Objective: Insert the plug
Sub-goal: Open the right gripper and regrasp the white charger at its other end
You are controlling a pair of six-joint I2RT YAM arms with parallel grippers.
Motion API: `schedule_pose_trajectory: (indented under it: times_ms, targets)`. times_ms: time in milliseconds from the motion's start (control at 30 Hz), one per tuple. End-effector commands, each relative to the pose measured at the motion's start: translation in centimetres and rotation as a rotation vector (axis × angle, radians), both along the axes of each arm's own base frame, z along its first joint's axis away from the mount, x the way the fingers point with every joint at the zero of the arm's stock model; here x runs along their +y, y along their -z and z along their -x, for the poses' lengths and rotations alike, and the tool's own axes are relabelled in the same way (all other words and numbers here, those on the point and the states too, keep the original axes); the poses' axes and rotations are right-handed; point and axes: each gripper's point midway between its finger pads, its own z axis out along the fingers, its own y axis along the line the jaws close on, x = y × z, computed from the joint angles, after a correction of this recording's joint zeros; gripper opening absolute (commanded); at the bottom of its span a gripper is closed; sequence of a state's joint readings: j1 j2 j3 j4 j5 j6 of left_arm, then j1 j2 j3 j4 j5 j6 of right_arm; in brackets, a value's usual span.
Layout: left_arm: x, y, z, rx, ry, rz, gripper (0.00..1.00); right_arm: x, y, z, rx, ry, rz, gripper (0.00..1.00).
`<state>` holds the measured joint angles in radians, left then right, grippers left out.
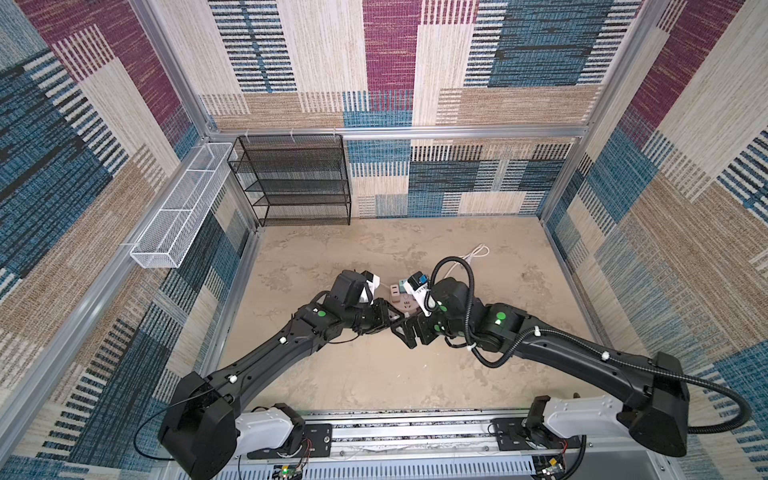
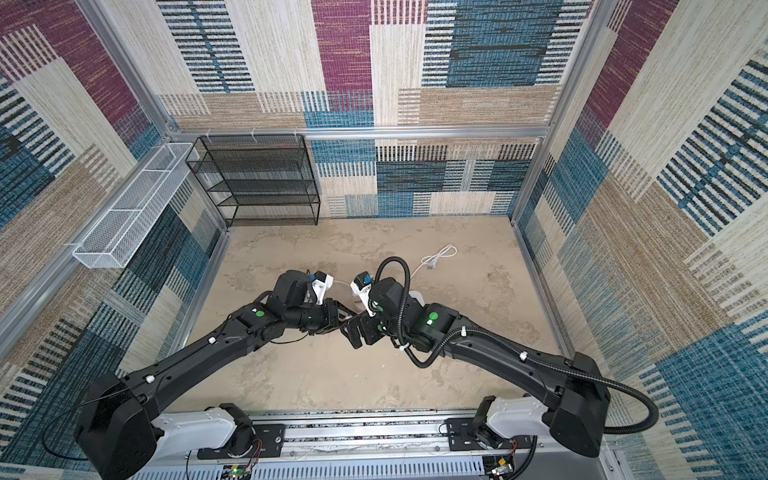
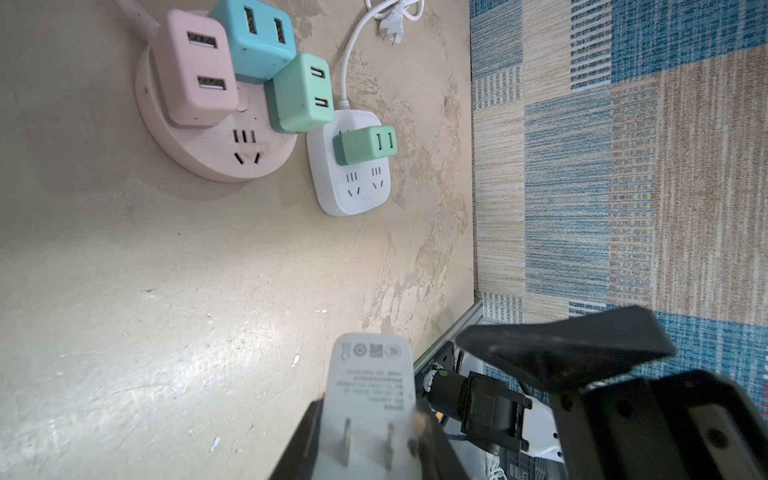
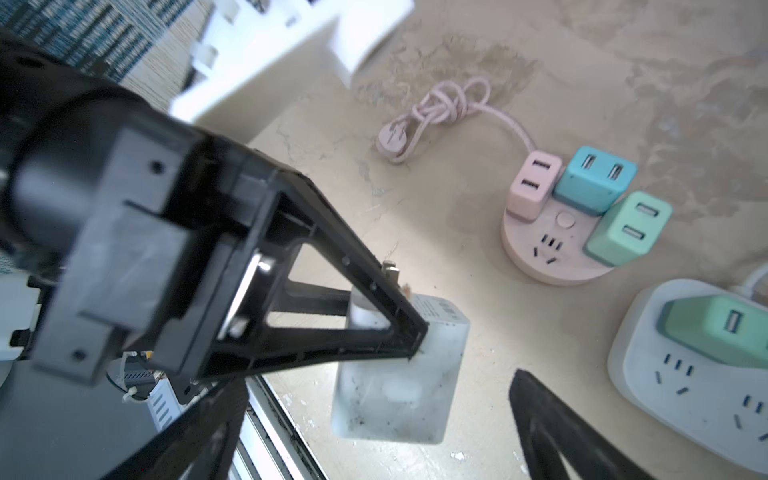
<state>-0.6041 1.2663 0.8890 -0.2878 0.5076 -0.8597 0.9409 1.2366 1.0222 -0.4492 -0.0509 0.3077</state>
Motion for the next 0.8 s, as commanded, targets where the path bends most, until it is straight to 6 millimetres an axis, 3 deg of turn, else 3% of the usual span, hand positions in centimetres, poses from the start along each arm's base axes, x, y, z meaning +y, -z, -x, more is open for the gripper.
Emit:
schedule_pose_trajectory:
  times_ms: [0, 233, 400, 600, 767]
  targets:
    - [0.4, -0.4, -0.1, 0.033, 0.010, -0.013, 0.00, -0.9, -2.2, -1.3, -0.129, 0.054, -0.042, 1.00]
    - [0.3, -2.5, -1.7, 0.303, -0.023, 0.159, 0.00, -3.1, -1.8, -1.6, -0.250, 0.115, 0.057, 1.00]
    - [-0.5, -3.0, -2.6, 0.487, 0.010, 0.277, 0.00, -2.8, -3.5, 0.7, -0.491, 0.071, 0.143, 1.00]
    - [-1.0, -4.8, -2.6, 0.498, 0.044, 0.313, 0.00, -3.3, -2.6, 1.0, -0.644, 0.086, 0.270, 0.88]
    - [-1.0, -5.3, -1.9, 0.504, 0.070, 0.329, 0.00, -2.6, -2.4, 1.1, -0.733, 0.070, 0.356, 0.77]
